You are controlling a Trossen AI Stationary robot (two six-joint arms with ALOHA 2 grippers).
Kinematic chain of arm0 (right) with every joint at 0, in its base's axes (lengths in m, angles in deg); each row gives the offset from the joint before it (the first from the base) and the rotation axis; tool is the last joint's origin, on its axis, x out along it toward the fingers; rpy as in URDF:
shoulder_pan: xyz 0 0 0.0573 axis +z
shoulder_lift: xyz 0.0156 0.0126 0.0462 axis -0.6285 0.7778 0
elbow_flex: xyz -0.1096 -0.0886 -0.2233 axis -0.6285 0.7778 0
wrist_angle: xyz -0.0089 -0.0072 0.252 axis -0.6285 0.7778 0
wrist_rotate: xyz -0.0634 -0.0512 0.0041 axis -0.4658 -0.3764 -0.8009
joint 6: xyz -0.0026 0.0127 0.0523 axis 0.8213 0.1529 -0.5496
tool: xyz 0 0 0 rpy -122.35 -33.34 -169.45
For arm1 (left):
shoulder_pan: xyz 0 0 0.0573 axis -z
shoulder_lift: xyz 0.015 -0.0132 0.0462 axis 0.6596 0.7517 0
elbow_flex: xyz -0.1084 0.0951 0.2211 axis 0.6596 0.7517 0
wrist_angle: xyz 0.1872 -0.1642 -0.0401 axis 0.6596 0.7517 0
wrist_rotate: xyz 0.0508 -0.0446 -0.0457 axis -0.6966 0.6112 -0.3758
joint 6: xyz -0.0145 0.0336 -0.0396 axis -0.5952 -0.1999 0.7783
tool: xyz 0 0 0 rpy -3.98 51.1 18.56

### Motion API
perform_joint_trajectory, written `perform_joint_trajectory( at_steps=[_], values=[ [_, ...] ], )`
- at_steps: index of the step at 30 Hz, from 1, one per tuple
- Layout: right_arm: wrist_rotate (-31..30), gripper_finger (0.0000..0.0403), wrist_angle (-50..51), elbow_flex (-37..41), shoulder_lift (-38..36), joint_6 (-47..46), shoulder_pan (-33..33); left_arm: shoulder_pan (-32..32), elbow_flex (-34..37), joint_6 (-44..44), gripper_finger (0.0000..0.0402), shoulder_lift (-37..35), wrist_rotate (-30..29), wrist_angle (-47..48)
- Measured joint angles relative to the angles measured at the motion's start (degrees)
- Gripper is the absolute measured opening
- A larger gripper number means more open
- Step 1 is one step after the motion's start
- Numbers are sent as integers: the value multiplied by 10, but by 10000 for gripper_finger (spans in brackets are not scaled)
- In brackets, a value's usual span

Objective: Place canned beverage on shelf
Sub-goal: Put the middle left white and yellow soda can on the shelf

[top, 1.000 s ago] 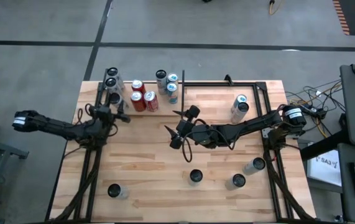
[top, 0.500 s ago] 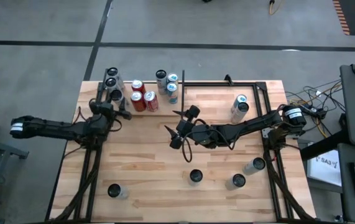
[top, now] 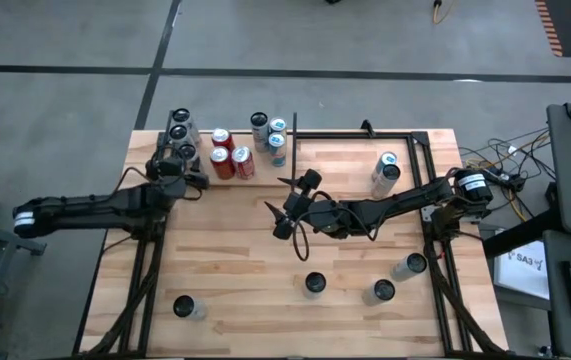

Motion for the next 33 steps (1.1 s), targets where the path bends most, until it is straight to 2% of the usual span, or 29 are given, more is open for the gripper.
perform_joint_trajectory(
  at_steps=[8, 17, 21, 26, 33],
  values=[
    [0, 326, 0, 0, 0, 0, 0, 0, 3, -17, 242, 0, 10, -31],
    [0, 326, 0, 0, 0, 0, 0, 0, 4, -17, 302, 0, 2, -42],
    [0, 326, 0, 0, 0, 0, 0, 0, 2, -21, 313, -1, 2, -45],
    [-1, 326, 0, 0, 0, 1, 0, 0, -27, -60, 314, -2, 3, -44],
    [-2, 326, 0, 0, 0, 5, 0, 0, -103, -104, 315, -1, 4, 19]
  ],
)
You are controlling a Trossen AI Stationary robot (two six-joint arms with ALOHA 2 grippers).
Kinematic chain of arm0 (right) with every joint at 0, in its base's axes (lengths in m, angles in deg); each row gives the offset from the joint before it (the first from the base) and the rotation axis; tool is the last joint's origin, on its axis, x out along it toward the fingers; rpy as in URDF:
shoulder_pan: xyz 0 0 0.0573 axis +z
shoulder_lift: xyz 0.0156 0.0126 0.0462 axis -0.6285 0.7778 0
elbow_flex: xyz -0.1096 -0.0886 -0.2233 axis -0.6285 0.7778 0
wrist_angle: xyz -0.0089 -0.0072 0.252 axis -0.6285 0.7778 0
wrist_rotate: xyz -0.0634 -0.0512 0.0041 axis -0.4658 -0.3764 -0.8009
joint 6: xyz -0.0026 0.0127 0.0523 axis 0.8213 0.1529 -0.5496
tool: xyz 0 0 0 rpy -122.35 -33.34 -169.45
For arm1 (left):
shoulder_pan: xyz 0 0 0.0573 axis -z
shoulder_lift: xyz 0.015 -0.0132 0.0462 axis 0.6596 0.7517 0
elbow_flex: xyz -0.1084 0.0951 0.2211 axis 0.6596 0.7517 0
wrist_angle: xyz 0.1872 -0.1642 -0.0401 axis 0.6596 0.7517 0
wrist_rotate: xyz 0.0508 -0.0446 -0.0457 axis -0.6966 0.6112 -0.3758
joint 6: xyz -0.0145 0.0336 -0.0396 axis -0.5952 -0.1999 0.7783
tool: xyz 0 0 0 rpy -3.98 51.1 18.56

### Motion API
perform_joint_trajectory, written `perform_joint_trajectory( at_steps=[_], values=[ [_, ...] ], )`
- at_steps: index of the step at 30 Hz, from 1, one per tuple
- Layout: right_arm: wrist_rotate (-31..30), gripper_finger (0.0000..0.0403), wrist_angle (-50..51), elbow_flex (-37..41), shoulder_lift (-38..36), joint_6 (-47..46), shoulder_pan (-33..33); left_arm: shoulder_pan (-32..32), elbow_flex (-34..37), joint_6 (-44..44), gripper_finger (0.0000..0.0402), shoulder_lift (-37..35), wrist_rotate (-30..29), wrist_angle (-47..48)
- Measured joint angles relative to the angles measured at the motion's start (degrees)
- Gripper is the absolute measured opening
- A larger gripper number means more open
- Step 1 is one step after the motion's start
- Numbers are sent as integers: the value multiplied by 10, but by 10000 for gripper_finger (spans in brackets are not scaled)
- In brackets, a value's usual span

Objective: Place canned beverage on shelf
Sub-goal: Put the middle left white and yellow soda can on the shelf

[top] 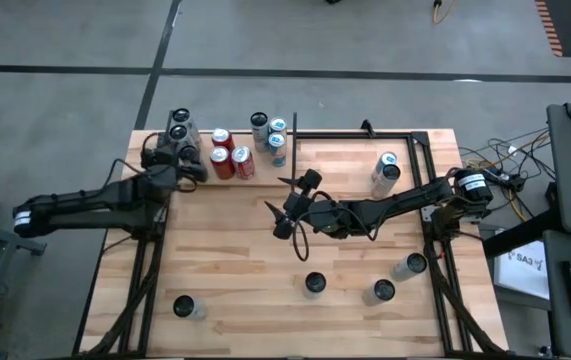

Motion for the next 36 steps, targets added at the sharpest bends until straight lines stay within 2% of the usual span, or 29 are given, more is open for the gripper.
perform_joint_trajectory(
  at_steps=[5, 9, 12, 16, 19, 24, 29, 31, 36],
  values=[
    [0, 326, 0, 0, 0, 0, 0, 0, -64, -2, 315, 0, 43, 75],
    [0, 326, 0, 0, 0, 0, 0, 4, -113, 4, 315, 0, 151, 124],
    [0, 326, 0, 0, 0, -4, 0, 8, -155, 34, 309, 3, 223, 199],
    [0, 326, 0, 0, 0, -4, 0, 10, -218, 81, 273, 23, 290, 364],
    [0, 325, 0, 0, 0, -4, 0, 10, -252, 91, 226, 47, 318, 480],
    [0, 325, 7, 0, 0, -7, 0, 10, -276, 71, 125, 94, 330, 589],
    [0, 325, 11, 0, 0, -8, 0, 9, -276, 40, 21, 139, 293, 593],
    [0, 325, 14, 0, 0, -8, 0, 9, -276, 37, 7, 153, 271, 591],
    [0, 325, 22, 0, 1, -9, 0, 9, -276, 35, 9, 172, 267, 593]
  ],
)
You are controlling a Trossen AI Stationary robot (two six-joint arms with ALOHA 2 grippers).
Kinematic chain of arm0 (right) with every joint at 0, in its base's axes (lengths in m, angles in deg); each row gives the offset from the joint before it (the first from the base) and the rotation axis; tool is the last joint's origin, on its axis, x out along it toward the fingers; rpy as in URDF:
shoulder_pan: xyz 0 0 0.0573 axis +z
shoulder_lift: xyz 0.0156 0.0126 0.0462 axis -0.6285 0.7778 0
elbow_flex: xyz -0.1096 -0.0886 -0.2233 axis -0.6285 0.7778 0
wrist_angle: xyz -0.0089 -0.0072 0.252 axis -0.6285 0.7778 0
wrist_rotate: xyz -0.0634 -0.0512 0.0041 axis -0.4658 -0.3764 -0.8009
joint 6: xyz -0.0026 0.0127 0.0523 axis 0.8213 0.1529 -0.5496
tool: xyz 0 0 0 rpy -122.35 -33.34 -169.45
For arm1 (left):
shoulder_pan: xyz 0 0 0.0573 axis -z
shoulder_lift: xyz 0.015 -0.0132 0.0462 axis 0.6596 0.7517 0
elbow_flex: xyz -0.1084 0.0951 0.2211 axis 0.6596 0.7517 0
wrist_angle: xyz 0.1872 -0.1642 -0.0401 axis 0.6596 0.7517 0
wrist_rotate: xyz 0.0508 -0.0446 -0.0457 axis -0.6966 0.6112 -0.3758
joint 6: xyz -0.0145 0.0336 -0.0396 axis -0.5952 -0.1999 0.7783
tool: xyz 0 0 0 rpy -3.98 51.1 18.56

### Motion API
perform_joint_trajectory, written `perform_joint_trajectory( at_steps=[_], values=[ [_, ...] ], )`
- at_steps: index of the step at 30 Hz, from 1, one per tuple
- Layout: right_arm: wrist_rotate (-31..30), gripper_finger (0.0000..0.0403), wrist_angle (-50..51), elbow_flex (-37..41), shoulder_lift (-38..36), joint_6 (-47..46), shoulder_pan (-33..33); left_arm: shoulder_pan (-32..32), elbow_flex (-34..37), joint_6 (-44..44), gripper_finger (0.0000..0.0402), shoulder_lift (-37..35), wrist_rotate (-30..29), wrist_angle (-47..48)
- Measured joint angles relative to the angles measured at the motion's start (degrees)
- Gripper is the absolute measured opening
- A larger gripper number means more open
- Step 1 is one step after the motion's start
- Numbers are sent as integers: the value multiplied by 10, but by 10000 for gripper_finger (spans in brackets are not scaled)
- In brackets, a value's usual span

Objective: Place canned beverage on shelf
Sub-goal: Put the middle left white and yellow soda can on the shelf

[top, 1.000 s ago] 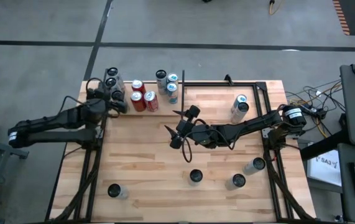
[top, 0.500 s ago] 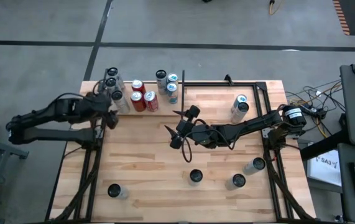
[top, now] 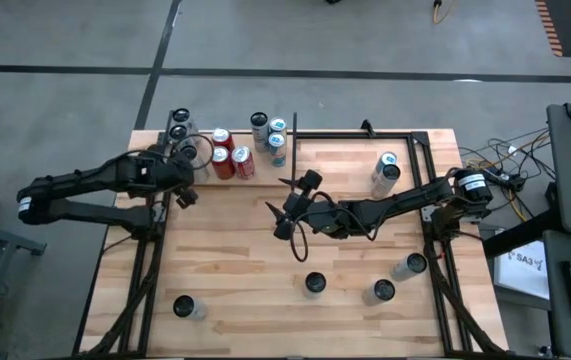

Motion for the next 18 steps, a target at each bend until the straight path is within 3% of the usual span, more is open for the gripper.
perform_joint_trajectory(
  at_steps=[18],
  values=[
    [0, 325, 4, 0, 0, 0, 0, -6, 0, -5, 0, 24, -33, -42]
  ],
)
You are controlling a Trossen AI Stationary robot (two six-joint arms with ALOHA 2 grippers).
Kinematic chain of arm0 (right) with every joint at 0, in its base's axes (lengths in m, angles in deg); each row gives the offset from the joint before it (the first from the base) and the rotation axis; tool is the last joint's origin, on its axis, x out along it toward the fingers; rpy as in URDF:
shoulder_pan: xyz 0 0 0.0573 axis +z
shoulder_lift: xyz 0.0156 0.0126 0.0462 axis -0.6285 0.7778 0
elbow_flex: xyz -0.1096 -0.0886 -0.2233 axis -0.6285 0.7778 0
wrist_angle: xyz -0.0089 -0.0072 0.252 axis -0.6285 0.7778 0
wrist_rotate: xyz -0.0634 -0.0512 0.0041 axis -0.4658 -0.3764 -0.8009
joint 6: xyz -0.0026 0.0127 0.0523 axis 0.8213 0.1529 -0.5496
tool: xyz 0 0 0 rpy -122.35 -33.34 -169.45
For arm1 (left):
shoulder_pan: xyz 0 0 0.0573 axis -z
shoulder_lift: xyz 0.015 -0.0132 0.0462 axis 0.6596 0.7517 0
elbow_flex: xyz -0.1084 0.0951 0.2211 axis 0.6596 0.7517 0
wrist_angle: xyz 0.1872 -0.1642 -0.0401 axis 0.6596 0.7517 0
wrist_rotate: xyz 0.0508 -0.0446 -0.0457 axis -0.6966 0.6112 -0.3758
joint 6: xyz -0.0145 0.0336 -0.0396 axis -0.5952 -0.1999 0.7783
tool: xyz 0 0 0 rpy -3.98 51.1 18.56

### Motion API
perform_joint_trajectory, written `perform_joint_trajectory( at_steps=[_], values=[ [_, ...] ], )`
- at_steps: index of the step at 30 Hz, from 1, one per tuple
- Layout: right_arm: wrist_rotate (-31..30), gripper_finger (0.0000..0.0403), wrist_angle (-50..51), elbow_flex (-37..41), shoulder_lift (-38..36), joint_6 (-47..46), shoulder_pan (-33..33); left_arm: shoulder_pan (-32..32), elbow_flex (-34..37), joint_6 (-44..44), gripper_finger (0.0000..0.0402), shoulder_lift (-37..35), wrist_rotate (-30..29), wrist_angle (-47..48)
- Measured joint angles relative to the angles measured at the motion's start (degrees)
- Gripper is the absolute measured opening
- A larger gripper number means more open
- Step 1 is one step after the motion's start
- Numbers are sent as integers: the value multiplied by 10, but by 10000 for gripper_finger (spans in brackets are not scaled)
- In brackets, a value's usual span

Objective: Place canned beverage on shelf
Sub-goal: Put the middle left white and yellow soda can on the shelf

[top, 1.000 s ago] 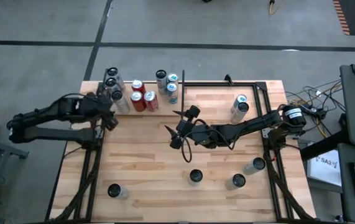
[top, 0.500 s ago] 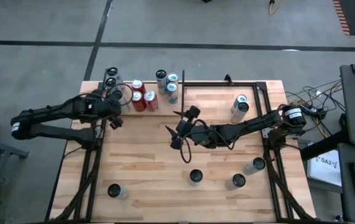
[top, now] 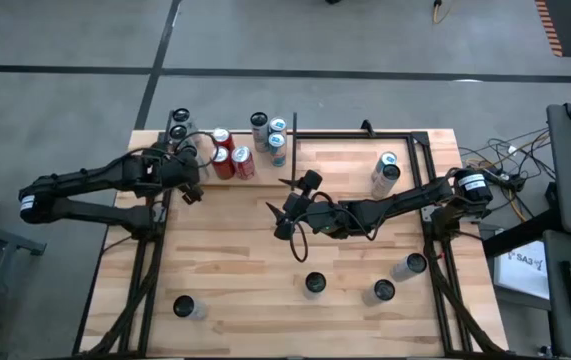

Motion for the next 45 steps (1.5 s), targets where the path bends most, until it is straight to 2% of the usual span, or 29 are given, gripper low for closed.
perform_joint_trajectory(
  at_steps=[6, 12, 21, 25, 30, 33, 37, 42, 45],
  values=[
    [0, 325, 1, 0, 0, 0, 0, -22, 0, -10, 0, 21, -4, -3],
    [0, 325, 2, 0, 0, 3, 0, -28, 0, -22, 0, 34, -43, -18],
    [0, 325, 3, 0, 0, 4, 0, -28, 0, -69, 0, 35, -45, -88],
    [0, 325, 8, 0, 0, 4, 0, -27, -27, -73, 0, 33, -42, -78],
    [0, 325, 30, -8, 0, -1, 0, -32, -117, -78, 0, 34, 18, -65],
    [0, 325, 31, -10, 0, -1, 0, -60, -183, -86, 0, 48, 63, -18],
    [0, 325, 31, -16, 0, -2, 0, -115, -251, -87, 0, 89, 66, 53],
    [0, 325, 34, -18, 0, -10, 0, -181, -287, -129, 0, 147, 135, 95],
    [0, 325, 34, -18, 0, -10, 0, -207, -289, -151, 0, 175, 154, 114]
  ],
)
